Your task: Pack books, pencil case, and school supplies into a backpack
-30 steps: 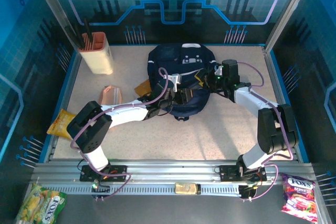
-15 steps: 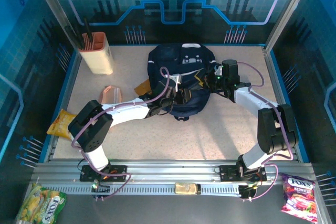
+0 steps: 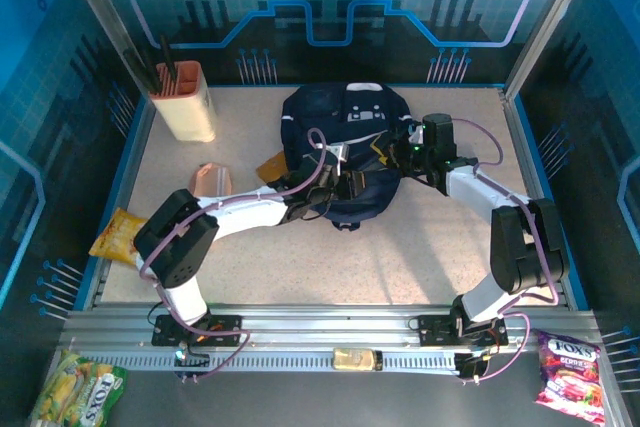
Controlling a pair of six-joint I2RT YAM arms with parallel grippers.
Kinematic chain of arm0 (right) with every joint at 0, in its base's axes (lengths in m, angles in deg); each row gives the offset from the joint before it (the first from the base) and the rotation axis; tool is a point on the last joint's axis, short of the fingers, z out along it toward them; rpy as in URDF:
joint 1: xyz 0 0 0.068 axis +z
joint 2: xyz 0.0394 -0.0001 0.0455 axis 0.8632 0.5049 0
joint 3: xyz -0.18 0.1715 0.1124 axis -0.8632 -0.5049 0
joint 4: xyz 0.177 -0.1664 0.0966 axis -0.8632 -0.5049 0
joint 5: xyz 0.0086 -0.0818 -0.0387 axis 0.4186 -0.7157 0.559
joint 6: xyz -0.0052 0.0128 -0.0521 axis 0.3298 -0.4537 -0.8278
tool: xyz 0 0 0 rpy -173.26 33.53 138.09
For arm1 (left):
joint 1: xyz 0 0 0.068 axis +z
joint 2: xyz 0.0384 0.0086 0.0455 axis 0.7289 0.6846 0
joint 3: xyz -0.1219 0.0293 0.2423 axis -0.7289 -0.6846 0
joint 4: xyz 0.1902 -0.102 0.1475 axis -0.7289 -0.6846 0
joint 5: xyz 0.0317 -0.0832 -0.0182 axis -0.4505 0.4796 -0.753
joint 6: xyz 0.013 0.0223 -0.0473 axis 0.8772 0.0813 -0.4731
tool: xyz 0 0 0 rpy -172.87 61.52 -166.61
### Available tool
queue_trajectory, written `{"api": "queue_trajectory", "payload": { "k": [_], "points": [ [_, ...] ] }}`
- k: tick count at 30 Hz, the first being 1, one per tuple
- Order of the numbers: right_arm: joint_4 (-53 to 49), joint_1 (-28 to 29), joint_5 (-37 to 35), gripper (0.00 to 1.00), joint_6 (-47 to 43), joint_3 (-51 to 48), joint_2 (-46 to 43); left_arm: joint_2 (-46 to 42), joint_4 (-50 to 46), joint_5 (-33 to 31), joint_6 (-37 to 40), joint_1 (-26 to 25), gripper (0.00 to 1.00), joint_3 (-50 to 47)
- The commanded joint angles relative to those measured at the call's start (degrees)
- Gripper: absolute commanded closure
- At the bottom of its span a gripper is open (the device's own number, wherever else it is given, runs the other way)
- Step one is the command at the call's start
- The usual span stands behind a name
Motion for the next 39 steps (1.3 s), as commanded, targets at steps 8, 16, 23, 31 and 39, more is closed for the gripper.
{"api": "queue_trajectory", "payload": {
  "k": [8, 16, 23, 31, 39],
  "points": [
    [2.01, 0.5, 2.49, 0.81, -1.19, 0.21, -1.44, 0.33, -8.41, -4.18, 3.97, 0.13, 1.0, 4.36],
    [0.44, -5.19, 2.87, 0.83, -5.88, -1.84, -3.3, -8.23, -12.6, 0.76, 7.5, 5.42, 1.0, -3.73],
    [1.26, -9.95, 3.76, 0.83, -7.55, -4.38, -5.28, -9.95, -13.28, 6.51, 13.37, 11.13, 1.0, -6.19],
    [1.95, -7.16, 0.35, 0.58, -2.0, -9.14, -9.07, -6.4, -10.49, 12.29, 22.45, 5.74, 1.0, 0.61],
    [-0.06, 0.23, -14.37, 0.48, 4.54, -14.2, -16.95, -1.73, -10.49, 14.87, 23.91, 1.76, 1.0, 5.88]
  ]
}}
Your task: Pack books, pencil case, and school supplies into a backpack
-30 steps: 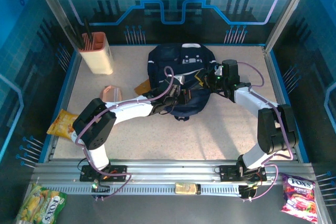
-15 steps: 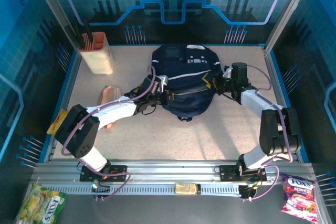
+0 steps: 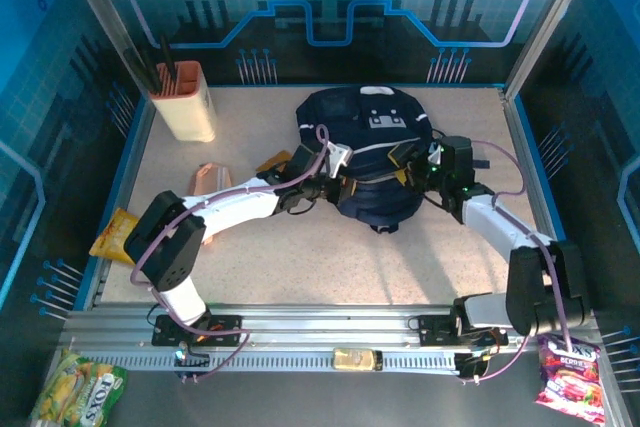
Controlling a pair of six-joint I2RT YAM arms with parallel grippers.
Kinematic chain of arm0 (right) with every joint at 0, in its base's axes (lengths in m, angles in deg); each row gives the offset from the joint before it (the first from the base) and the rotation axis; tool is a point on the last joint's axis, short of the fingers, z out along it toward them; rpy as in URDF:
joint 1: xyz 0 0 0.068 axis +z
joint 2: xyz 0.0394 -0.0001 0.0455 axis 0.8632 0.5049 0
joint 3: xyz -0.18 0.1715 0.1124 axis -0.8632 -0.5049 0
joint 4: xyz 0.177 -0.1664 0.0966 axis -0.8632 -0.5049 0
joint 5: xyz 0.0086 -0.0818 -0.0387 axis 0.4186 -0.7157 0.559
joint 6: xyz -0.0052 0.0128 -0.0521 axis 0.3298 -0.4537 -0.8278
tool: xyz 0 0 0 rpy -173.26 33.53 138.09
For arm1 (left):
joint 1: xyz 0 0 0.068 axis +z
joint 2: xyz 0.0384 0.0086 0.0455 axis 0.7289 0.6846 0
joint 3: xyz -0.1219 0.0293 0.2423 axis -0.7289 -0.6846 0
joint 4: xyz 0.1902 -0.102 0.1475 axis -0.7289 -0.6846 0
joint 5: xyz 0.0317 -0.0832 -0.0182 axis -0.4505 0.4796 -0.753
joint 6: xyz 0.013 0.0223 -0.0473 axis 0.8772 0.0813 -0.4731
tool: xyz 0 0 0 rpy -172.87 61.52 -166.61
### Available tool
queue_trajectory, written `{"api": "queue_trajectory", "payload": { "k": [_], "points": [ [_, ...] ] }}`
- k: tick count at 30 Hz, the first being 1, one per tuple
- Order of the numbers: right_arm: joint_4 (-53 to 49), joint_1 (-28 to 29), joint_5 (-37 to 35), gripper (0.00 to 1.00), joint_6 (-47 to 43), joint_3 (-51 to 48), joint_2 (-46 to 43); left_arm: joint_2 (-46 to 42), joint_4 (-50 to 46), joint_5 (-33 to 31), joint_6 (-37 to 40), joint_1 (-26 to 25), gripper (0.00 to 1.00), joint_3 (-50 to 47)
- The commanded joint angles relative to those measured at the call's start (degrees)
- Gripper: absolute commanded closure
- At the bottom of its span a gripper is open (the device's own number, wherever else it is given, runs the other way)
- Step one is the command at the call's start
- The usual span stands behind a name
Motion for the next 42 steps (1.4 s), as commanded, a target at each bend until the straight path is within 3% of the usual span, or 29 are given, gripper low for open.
{"api": "queue_trajectory", "payload": {
  "k": [1, 11, 16, 19, 23, 30, 42],
  "points": [
    [-1.21, 2.75, -8.1, 0.48, 3.34, -0.4, -2.16, 1.35, 1.61, 3.95, 2.71, -1.3, 1.0, 3.5],
    [-1.06, 5.6, -11.18, 0.54, 4.39, 3.6, 3.4, 4.48, -2.34, 4.05, 4.13, -2.03, 1.0, 7.04],
    [-1.37, 4.73, -11.27, 0.76, 2.26, 4.93, 4.52, 2.83, -3.35, 2.5, 5.43, -1.0, 1.0, 5.09],
    [-3.54, 3.48, -11.7, 0.83, -0.31, 5.63, 3.26, 0.93, -3.79, 2.51, 5.64, 1.13, 1.0, 2.68],
    [-5.74, 2.03, -11.63, 0.85, -3.06, 5.64, 0.41, -0.29, -4.83, 3.69, 7.55, 4.87, 1.0, 0.03],
    [-9.01, -0.69, -11.2, 0.85, -5.76, 5.6, -4.41, 3.17, -5.27, -0.46, 11.82, 9.36, 1.0, 1.79],
    [-9.08, 2.4, -10.47, 0.84, -5.51, 6.76, -3.96, 15.37, -8.35, -2.76, 9.51, 16.27, 1.0, 18.77]
  ]
}}
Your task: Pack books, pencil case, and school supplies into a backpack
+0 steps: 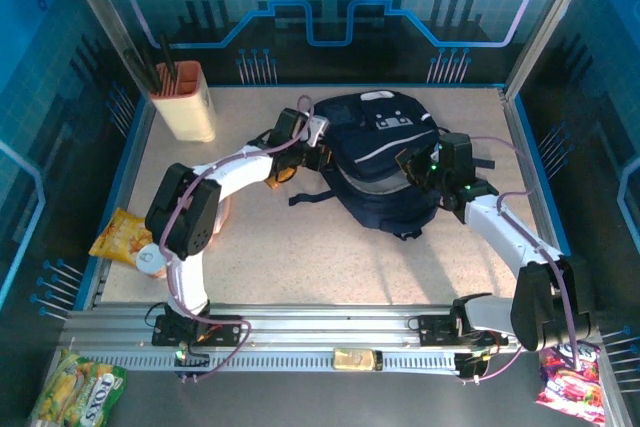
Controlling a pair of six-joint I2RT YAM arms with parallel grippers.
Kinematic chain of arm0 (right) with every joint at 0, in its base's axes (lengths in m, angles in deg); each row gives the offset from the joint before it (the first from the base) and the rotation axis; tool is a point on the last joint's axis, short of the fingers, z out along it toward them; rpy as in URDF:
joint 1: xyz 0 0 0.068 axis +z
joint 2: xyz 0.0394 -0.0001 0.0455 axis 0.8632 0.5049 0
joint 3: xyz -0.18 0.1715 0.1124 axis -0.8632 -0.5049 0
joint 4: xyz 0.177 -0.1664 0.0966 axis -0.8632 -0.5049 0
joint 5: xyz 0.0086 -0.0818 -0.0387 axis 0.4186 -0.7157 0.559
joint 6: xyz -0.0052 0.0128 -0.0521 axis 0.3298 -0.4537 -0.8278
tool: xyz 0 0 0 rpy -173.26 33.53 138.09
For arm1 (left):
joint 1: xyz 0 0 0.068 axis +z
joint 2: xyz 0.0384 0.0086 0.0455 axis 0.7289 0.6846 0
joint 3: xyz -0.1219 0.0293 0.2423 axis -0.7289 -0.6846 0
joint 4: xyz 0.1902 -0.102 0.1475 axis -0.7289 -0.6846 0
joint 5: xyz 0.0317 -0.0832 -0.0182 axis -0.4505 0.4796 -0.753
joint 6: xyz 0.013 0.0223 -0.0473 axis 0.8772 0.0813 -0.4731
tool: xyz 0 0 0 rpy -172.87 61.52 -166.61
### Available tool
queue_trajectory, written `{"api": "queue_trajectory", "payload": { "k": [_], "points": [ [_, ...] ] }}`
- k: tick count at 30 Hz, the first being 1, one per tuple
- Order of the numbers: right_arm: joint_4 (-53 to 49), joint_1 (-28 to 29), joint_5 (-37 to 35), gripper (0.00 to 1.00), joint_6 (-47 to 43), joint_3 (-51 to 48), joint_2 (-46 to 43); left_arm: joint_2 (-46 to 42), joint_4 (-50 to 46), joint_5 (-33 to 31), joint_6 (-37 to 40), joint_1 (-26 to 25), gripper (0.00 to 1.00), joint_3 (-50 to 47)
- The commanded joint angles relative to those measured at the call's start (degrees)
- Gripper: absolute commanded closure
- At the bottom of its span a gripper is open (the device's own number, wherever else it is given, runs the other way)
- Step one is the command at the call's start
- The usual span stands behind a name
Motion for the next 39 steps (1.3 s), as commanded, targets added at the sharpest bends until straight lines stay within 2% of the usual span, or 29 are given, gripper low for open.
{"api": "queue_trajectory", "payload": {
  "k": [1, 5, 10, 13, 15, 19, 22, 24, 29, 34, 39],
  "points": [
    [1.1, 1.35, -1.44, 0.84, -0.99, 2.97, -0.22, 2.72, -2.27, -1.86, -0.86, 1.72, 1.0, 5.57],
    [2.63, 3.23, -1.53, 0.83, -0.11, 3.49, 1.93, 1.49, -2.3, -0.76, -1.21, 2.2, 0.89, 5.28],
    [3.42, 4.8, -1.44, 0.82, 0.06, 4.55, 4.96, -4.95, -3.68, -2.69, -6.1, 4.19, 0.6, -0.15],
    [1.97, 5.36, -1.44, 0.79, -1.38, 5.5, 6.53, -10.72, -5.2, -5.22, -10.7, 5.99, 0.47, -5.77],
    [-0.26, 5.53, -1.44, 0.71, -3.05, 7.11, 7.15, -14.81, -6.41, -8.59, -13.52, 7.09, 0.36, -9.95],
    [-7.7, 5.23, -4.42, 0.42, -8.08, 7.85, 5.96, -22.24, -10.8, -18.34, -16.57, 9.41, 0.23, -18.25],
    [-13.76, 4.98, -8.93, 0.27, -12.77, 8.24, 3.36, -25.15, -13.89, -25.33, -16.97, 11.35, 0.19, -22.47],
    [-17.15, 4.71, -12.33, 0.21, -15.65, 8.58, 1.49, -25.3, -16.34, -29.8, -16.47, 12.45, 0.18, -23.63],
    [-21.59, 3.36, -16.92, 0.13, -22.09, 9.23, -1.39, -17.98, -28.05, -40.13, -8.72, 13.46, 0.19, -15.08],
    [-22.82, 3.09, -19.73, 0.05, -24.2, 9.93, -3.23, -11.83, -30.64, -43.72, -5.61, 14.03, 0.23, -10.54],
    [-22.41, 3.06, -20.04, 0.0, -25.03, 10.1, -3.48, -7.17, -32.24, -44.08, -4.61, 14.95, 0.29, -7.67]
  ]
}}
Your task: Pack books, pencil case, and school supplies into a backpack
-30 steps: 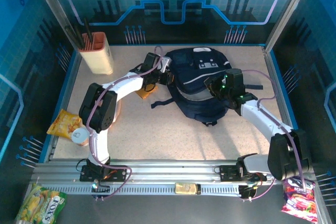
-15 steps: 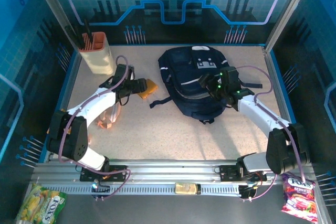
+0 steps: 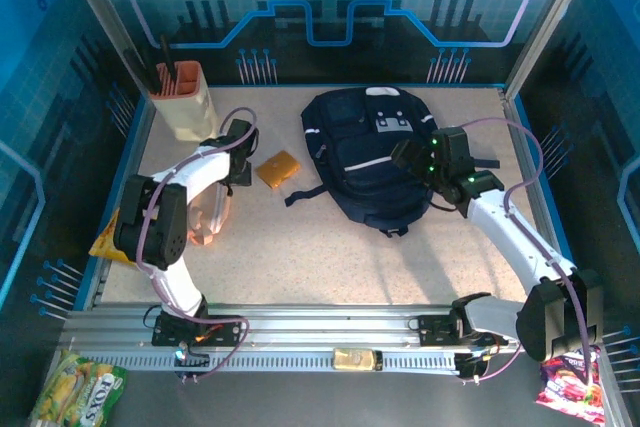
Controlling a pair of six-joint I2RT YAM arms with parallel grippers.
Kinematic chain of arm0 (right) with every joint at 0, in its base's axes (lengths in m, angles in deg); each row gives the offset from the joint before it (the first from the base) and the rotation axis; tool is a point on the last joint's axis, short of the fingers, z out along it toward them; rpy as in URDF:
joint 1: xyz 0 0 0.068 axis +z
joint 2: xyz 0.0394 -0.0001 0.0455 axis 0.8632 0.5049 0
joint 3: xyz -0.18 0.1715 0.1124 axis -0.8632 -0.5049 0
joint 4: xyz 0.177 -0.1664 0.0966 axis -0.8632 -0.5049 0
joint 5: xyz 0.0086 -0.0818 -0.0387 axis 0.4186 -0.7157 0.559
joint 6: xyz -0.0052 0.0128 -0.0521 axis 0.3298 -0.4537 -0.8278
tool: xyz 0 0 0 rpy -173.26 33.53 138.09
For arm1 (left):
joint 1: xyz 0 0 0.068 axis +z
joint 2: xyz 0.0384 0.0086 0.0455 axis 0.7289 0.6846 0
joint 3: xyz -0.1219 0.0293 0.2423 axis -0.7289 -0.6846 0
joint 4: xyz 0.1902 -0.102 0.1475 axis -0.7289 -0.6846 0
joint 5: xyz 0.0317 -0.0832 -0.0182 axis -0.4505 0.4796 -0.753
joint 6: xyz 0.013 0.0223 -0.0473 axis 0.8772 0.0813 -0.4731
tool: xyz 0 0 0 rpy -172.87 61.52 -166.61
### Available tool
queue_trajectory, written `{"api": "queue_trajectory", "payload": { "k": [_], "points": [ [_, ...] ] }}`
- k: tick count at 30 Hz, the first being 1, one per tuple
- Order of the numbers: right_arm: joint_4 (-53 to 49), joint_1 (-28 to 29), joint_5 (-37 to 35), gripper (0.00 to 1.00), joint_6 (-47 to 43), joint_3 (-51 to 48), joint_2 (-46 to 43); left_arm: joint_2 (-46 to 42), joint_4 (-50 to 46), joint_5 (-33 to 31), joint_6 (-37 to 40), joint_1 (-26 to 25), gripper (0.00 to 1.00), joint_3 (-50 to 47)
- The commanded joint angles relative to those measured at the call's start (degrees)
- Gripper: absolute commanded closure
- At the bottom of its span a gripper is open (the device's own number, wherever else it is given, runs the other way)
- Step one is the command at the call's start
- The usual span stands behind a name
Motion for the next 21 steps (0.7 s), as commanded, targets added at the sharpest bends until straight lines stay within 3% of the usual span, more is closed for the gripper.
{"api": "queue_trajectory", "payload": {
  "k": [1, 8, 12, 17, 21],
  "points": [
    [-1.53, -0.57, -2.05, 0.0, -2.02, 1.66, -0.79, 2.44, -3.87, -2.29, 2.12, 1.2, 0.3, 2.15],
    [-0.16, -0.42, -1.71, 0.0, -0.92, 0.76, -1.07, 6.14, -5.55, -0.18, 0.9, 2.31, 0.38, 3.83],
    [0.46, -0.49, -1.07, 0.0, -0.41, 0.51, -0.87, 7.33, -6.55, 0.63, -0.76, 3.05, 0.5, 4.59],
    [1.35, -0.48, -0.93, 0.01, 0.68, -0.22, -1.24, 6.65, -6.7, 1.27, -2.47, 3.49, 0.76, 4.68],
    [1.79, -0.46, -1.19, 0.01, 0.93, -0.77, -1.74, 4.17, -5.31, 6.19, -3.83, 3.46, 0.99, 4.04]
  ]
}}
